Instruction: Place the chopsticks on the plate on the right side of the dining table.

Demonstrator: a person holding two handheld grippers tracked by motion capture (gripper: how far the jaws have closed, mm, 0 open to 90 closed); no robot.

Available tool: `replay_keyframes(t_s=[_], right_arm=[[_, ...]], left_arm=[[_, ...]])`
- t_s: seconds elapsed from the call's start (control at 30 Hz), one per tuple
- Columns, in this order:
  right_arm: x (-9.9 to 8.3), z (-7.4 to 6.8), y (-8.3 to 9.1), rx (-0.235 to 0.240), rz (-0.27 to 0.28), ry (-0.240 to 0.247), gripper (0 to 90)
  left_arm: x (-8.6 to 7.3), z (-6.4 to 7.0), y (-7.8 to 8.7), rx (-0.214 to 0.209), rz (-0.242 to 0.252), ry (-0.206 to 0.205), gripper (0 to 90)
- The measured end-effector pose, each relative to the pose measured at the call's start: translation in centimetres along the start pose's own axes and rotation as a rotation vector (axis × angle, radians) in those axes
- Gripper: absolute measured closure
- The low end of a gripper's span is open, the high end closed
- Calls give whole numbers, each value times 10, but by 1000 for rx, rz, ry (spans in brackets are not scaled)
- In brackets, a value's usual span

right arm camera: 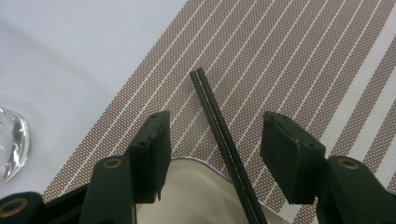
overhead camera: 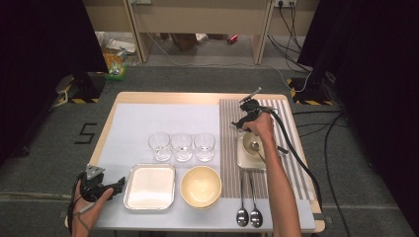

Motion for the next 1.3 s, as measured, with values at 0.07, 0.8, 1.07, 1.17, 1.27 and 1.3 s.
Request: replay_keyframes(t_s=[0.07, 0.8, 1.07, 1.17, 1.27, 1.3], right_arm=[[-1, 1, -3, -5, -3, 0, 432], [-7, 1, -17, -2, -55, -30, 406], [-9, -2, -20, 1, -70, -20, 409], [-10, -3, -21, 0, -83, -19, 407], [-10, -5, -22, 5, -84, -9, 406], [-10, -5, -22, 8, -87, -9, 407]], left_arm=[[0, 0, 0, 0, 0, 0, 111], [0, 0, 0, -1, 1, 1, 112], [0, 0, 0, -1, 0, 0, 111], [0, 0, 0, -1, 0, 0, 112], [0, 0, 0, -1, 0, 0, 111], [0, 0, 0, -1, 0, 0, 111]])
Point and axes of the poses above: each handheld gripper's, and its own axes: y roughly backward along the jaws, x roughly out of its top, z roughly to its right, the point moved 9 cm from there along -y, roughly forward along the jaws, and after that the axes turned 6 degrees about -y, right-handed, at the moved point
